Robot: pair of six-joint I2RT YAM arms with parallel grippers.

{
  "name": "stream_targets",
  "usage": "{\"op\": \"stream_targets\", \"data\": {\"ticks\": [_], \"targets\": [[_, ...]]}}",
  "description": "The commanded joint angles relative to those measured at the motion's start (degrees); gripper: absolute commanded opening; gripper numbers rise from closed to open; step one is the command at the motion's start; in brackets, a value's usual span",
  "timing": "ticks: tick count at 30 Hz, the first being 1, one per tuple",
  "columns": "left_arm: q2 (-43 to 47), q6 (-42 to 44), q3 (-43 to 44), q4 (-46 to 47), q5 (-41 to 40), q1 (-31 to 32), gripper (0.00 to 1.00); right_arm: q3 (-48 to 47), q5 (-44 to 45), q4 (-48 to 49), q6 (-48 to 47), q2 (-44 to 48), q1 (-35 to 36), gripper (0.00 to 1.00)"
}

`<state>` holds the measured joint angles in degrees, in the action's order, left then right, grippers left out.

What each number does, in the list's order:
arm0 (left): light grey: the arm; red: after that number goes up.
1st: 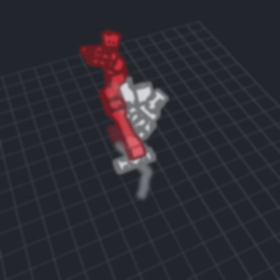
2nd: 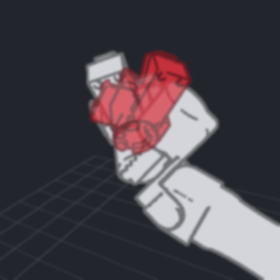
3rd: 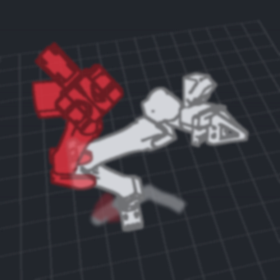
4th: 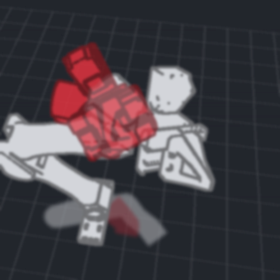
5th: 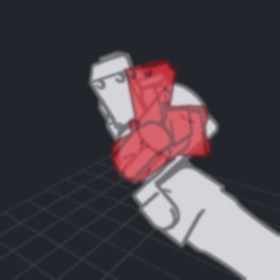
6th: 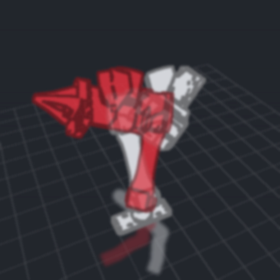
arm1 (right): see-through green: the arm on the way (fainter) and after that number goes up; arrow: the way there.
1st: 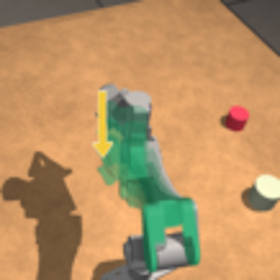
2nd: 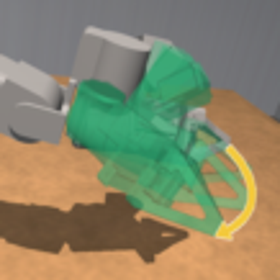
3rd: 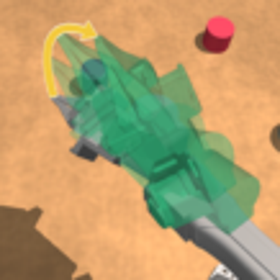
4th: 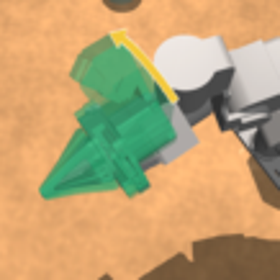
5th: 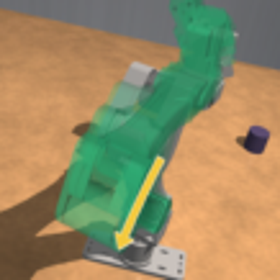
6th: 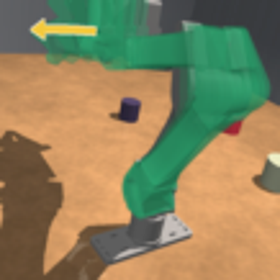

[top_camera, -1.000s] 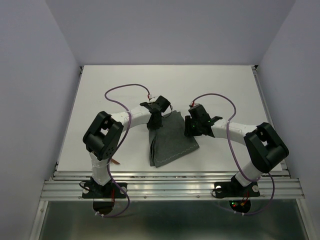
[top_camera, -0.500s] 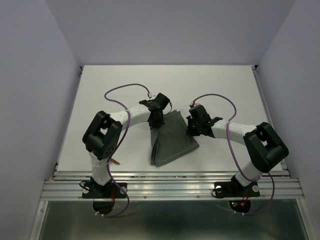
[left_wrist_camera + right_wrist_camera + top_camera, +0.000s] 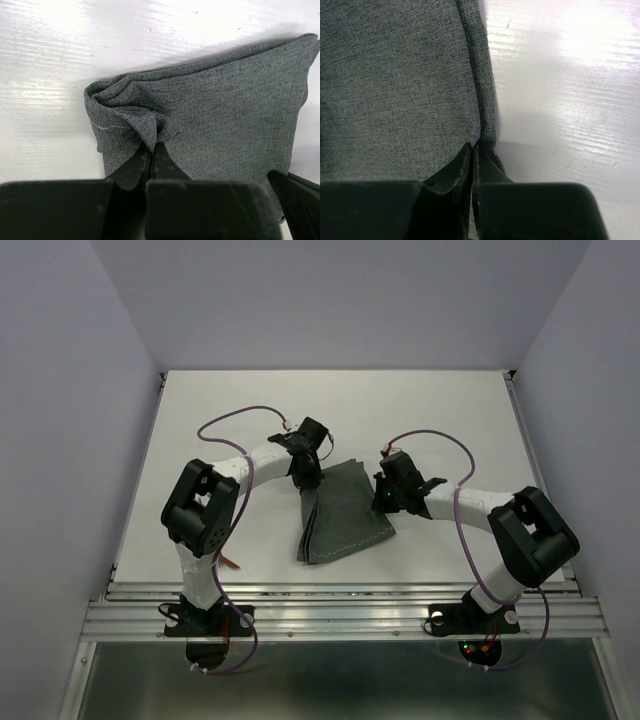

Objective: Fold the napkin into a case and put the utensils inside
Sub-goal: Fold the lower triangle-folded napkin at the center of the board.

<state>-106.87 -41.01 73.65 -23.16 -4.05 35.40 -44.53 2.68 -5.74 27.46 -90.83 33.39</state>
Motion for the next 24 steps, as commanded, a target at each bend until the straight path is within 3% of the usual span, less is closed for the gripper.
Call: {"op": "stream_targets", "data": {"ticks": [1, 24], "targets": [[0.79, -1.7, 2.82, 1.27, 1.24, -1.29, 0.0, 2.35, -1.18, -2.26, 0.4, -0.49, 0.01, 0.01], [-3.52, -5.57, 6.24, 2.33, 3.79, -3.41, 0.0, 4.02, -2.06, -1.56, 0.75, -0.49, 0.01, 0.01]]}}
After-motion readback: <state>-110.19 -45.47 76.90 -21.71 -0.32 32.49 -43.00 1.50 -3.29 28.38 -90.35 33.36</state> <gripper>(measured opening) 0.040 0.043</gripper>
